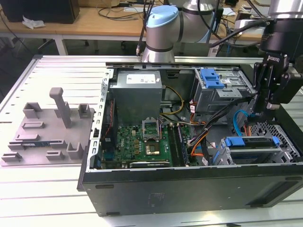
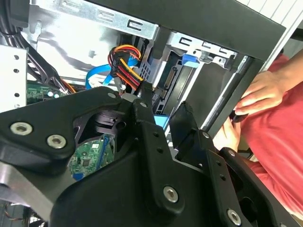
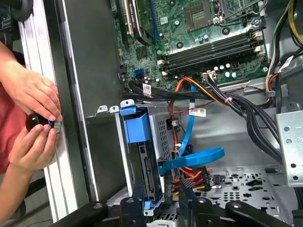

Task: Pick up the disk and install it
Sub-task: 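Insert the first disk wire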

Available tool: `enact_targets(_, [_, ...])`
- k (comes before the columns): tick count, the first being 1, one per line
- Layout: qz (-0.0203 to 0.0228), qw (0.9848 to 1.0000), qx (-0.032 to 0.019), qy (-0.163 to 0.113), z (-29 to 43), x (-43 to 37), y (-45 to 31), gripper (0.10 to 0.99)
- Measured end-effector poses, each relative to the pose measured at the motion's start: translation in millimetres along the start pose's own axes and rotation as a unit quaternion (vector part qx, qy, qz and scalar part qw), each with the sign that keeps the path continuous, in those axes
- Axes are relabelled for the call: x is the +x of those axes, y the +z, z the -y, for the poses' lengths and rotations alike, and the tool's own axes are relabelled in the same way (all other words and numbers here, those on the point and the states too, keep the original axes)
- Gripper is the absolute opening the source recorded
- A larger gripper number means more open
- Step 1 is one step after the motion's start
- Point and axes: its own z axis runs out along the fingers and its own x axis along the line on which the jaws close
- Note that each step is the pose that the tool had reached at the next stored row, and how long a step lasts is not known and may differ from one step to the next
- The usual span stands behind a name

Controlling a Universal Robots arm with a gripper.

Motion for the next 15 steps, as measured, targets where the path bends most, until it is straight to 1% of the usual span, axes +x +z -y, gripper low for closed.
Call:
enact_targets(7, [0.0,1.0,0.0001,0.0,-0.3,-2.0,5.4,0.424])
enact_targets(9, [-0.0001,1.0,0.0,0.001,-0.4,-2.7,7.2,0.271])
enact_targets(14, [0.0,1.0,0.0,0.001,-0.4,-3.3,8.7,0.271])
enact_targets(15, [0.0,1.0,0.0,0.001,-0.4,-3.3,8.7,0.255])
